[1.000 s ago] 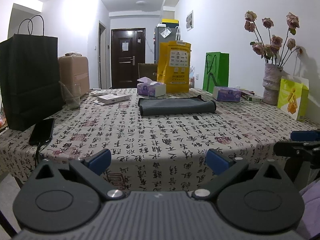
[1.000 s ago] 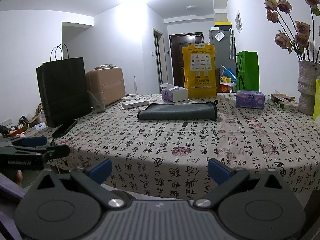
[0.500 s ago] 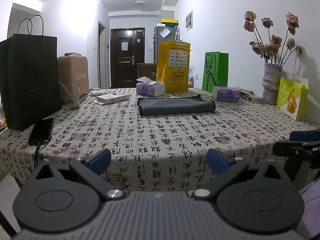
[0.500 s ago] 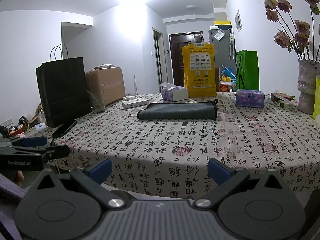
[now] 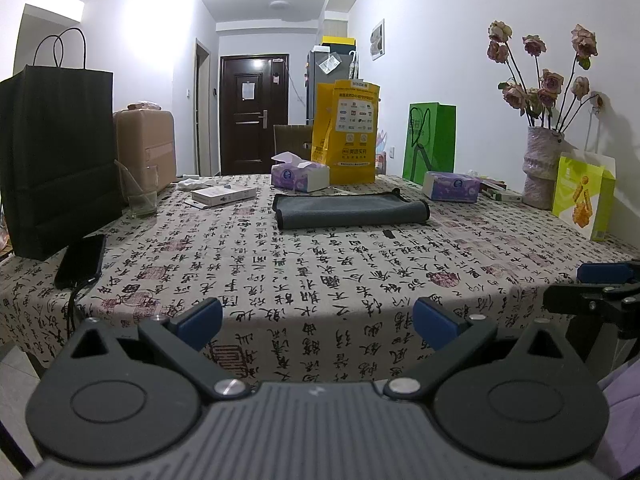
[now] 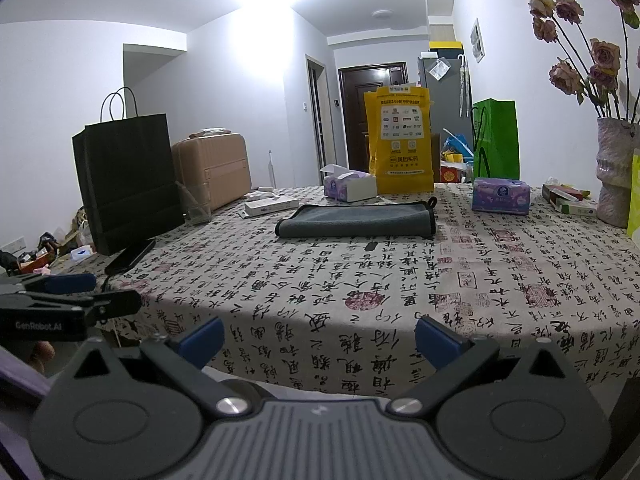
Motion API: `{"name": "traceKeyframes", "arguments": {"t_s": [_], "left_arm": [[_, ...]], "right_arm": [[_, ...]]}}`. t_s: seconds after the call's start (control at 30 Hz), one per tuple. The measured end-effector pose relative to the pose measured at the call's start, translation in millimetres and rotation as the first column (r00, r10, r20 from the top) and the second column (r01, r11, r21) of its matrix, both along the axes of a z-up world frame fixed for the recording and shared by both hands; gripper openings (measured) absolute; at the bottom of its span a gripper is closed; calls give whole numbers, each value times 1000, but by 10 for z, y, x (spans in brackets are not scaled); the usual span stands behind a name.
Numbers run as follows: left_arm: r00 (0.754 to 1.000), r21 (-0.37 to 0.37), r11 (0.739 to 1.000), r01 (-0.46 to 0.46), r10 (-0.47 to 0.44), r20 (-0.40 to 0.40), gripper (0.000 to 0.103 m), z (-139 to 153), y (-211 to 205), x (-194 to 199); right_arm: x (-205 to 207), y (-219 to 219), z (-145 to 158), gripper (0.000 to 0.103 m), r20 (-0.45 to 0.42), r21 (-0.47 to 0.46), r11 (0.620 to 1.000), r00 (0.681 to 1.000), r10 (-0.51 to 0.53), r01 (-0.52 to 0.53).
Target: Fold towel
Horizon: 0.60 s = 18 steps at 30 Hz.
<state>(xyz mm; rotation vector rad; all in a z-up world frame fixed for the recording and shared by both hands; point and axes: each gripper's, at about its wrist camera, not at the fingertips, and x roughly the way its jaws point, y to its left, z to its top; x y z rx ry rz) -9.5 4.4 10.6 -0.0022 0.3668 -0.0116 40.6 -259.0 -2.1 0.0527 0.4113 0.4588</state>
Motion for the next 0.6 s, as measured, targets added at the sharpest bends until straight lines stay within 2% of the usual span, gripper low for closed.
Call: {"name": "traceKeyframes", "arguments": {"t_s": [0.6], "left_arm": [[1000,1,1000,4,-4,-4,103,-13,-13,-3]], "right_arm": [[13,5,-7,102,-12,3,1000,1000,0,0]]}}
